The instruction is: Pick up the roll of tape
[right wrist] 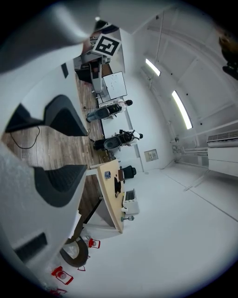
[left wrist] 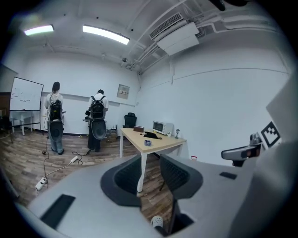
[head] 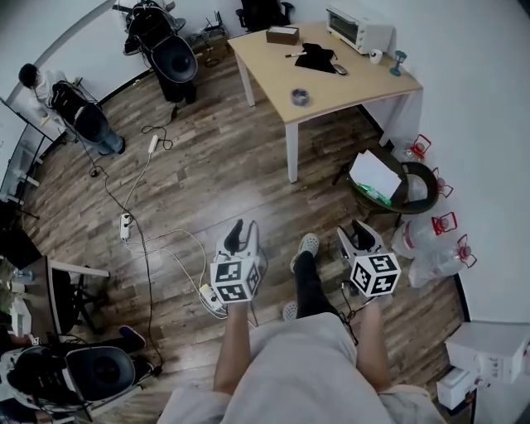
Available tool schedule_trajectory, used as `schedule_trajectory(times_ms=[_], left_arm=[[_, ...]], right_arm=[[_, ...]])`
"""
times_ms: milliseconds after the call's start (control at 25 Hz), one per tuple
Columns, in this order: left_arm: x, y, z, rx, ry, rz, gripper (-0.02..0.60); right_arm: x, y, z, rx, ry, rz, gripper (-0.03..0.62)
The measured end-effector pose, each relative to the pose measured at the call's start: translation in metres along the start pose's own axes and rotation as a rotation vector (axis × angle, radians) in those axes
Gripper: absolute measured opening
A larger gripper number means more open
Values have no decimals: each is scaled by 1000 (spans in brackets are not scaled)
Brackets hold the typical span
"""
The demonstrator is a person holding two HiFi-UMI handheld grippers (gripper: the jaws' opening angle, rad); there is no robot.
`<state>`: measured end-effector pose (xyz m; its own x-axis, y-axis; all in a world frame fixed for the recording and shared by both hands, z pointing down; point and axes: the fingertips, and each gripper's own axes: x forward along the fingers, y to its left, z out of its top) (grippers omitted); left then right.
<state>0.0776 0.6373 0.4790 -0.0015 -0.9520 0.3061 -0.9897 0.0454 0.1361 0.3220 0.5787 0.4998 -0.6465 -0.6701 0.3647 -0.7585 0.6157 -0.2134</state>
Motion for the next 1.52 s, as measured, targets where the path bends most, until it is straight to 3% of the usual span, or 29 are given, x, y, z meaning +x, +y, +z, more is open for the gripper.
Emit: schedule_trajectory(times_ms=[320,1160,1520], left_arm=[[71,29,16,-8,12,50,153],[334,69,123,24,68,121,166],[379,78,113,27,121,137,166]], right_arm=[[79,-36,30,5,5,29,202],[312,-179,157,18,51,102,235],[361,-210,154,44,85,120,242]])
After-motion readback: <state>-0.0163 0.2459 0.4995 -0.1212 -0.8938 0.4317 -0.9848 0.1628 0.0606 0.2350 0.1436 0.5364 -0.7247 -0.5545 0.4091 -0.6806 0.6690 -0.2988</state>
